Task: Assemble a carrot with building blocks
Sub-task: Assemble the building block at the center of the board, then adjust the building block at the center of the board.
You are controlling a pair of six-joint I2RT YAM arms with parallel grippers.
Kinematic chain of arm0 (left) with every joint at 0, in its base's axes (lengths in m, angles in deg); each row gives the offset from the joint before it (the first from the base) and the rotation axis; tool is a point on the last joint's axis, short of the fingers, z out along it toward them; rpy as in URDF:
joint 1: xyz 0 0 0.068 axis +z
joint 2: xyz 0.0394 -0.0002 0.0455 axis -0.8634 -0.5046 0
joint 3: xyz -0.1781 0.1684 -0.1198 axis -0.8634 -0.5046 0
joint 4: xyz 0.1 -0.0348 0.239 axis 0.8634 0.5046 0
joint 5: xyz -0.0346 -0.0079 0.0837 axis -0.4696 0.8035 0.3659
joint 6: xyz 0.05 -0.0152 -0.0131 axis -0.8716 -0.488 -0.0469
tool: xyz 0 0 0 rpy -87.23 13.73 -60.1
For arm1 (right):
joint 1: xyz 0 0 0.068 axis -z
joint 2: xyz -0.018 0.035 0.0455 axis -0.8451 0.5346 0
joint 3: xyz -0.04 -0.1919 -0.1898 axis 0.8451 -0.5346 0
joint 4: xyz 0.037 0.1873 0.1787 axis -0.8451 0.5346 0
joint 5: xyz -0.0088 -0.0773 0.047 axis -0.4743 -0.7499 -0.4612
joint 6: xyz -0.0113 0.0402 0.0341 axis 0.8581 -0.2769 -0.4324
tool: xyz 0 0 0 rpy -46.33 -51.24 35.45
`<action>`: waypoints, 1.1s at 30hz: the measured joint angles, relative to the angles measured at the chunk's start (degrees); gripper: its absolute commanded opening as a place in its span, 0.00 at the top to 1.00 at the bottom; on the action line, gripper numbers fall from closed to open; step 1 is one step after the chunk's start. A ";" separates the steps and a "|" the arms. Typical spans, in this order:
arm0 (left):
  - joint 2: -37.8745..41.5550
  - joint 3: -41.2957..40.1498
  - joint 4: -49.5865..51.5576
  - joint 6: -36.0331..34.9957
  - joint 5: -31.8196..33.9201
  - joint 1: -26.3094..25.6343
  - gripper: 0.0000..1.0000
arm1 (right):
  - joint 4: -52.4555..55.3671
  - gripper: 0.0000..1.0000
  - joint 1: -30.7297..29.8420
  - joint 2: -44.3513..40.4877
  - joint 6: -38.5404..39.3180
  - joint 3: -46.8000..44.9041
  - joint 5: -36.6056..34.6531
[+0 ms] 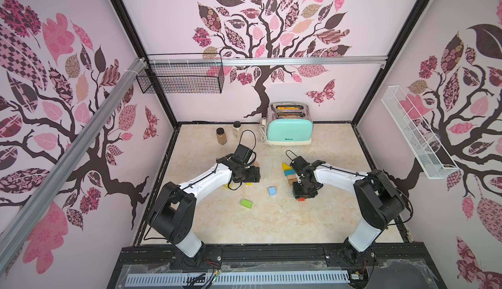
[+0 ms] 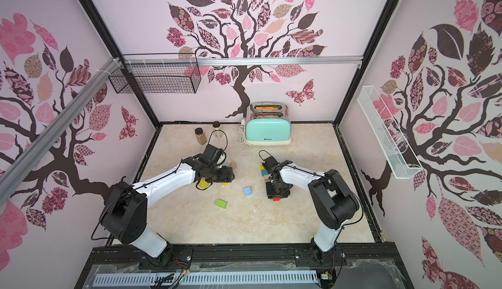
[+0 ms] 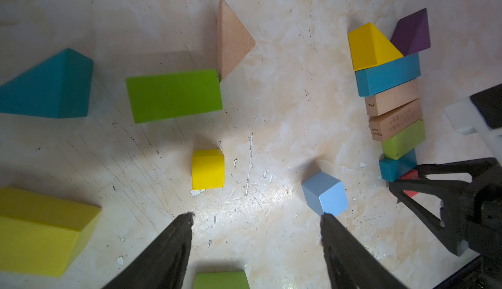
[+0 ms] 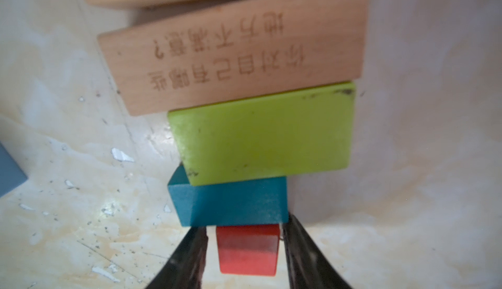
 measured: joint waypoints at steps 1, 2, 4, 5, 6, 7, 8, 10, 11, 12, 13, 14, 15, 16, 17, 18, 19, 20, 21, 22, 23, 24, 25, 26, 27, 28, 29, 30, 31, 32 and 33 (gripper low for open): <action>0.46 -0.15 -0.04 0.17 -0.07 0.00 0.21 | 0.09 0.49 0.00 -0.28 -0.02 0.00 -0.02; 0.83 -0.31 -0.15 0.33 -0.13 0.00 0.21 | 0.26 0.48 0.00 -0.76 0.00 0.00 -0.07; 1.79 -0.66 -0.35 0.63 -0.35 0.00 0.21 | 0.90 0.44 0.00 -2.58 -0.13 0.00 -0.31; 2.40 -0.81 -0.33 0.90 -0.46 0.00 0.21 | 1.42 0.41 0.00 -4.00 -0.20 0.04 -0.63; 3.06 -0.90 -0.33 1.22 -0.52 0.00 0.20 | 2.10 0.41 0.00 -5.49 -0.24 0.24 -1.11; 3.72 -0.96 -0.35 1.42 -0.63 0.00 0.20 | 2.80 0.41 0.11 -6.71 -0.31 0.74 -1.51; 4.66 -1.05 -0.37 1.75 -0.83 0.00 0.20 | 3.28 0.43 0.39 -7.78 -0.24 1.42 -1.77; 6.27 -1.05 -0.48 2.32 -1.36 0.00 0.20 | 3.54 0.49 1.70 -8.61 -0.26 2.97 -1.90; 7.10 -1.05 -0.61 2.69 -1.68 0.00 0.20 | 3.37 0.54 3.10 -8.48 -0.46 3.87 -1.90; 7.80 -1.05 -0.79 3.08 -1.99 0.00 0.20 | 3.02 0.58 4.61 -8.09 -0.79 4.42 -1.88; 8.33 -1.05 -0.94 3.32 -2.29 0.00 0.20 | 2.80 0.60 5.86 -7.56 -0.59 4.72 -1.99; 8.87 -1.05 -1.14 3.69 -2.69 0.00 0.19 | 2.34 0.64 7.34 -6.67 -0.76 4.96 -1.92; 9.27 -1.05 -1.33 4.13 -2.99 -0.02 0.19 | 2.03 0.67 8.63 -5.60 -0.85 5.16 -1.92; 9.49 -1.05 -1.49 4.48 -3.13 -0.07 0.19 | 1.90 0.68 9.77 -4.44 -0.76 5.42 -1.92; 9.68 -1.05 -1.66 4.83 -3.32 -0.13 0.19 | 1.60 0.71 10.78 -3.04 -0.79 5.70 -1.92; 9.79 -1.07 -1.86 5.20 -3.50 -0.22 0.18 | 1.25 0.73 11.43 -1.64 -0.74 5.95 -1.90; 9.92 -1.11 -2.05 5.44 -3.63 -0.28 0.18 | 1.05 0.73 11.72 -0.55 -0.42 6.16 -1.88; 10.10 -1.27 -2.36 5.88 -3.78 -0.37 0.18 | 1.01 0.74 11.91 0.76 -0.33 6.56 -1.88; 10.32 -1.55 -2.67 6.19 -3.91 -0.39 0.18 | 0.76 0.74 11.96 1.84 -0.22 6.88 -1.88; 10.51 -1.84 -2.82 6.34 -3.91 -0.42 0.17 | 0.55 0.74 11.96 2.49 -0.22 7.04 -1.88; 10.75 -2.16 -2.86 6.49 -3.93 -0.44 0.17 | 0.35 0.74 12.00 3.08 -0.15 7.21 -1.90; 10.95 -2.38 -2.86 6.64 -3.93 -0.44 0.17 | 0.15 0.74 12.04 3.54 -0.07 7.34 -1.88; 11.04 -2.54 -2.86 6.78 -3.93 -0.44 0.17 | 0.02 0.74 12.07 3.85 -0.02 7.45 -1.88; 11.06 -2.60 -2.84 6.88 -3.96 -0.46 0.17 | -0.15 0.74 12.09 4.13 0.00 7.54 -1.88; 11.06 -2.62 -2.86 7.02 -3.96 -0.46 0.16 | -0.31 0.74 12.07 4.35 0.00 7.54 -1.86; 11.06 -2.64 -2.89 7.10 -3.96 -0.44 0.16 | -0.37 0.74 12.09 4.50 0.00 7.54 -1.88; 11.06 -2.64 -2.91 7.26 -3.96 -0.46 0.16 | -0.46 0.74 12.09 4.68 0.00 7.54 -1.86; 11.06 -2.64 -2.97 7.32 -3.96 -0.46 0.16 | -0.57 0.75 12.09 4.79 0.00 7.54 -1.81; 11.06 -2.64 -2.97 7.37 -4.00 -0.46 0.16 | -0.66 0.75 12.09 4.79 0.00 7.54 -1.77; 11.06 -2.64 -2.99 7.43 -4.04 -0.46 0.16 | -0.87 0.75 12.09 4.81 0.00 7.54 -1.70; 11.06 -2.64 -3.10 7.48 -4.07 -0.46 0.16 | -1.11 0.75 12.09 4.81 0.00 7.54 -1.68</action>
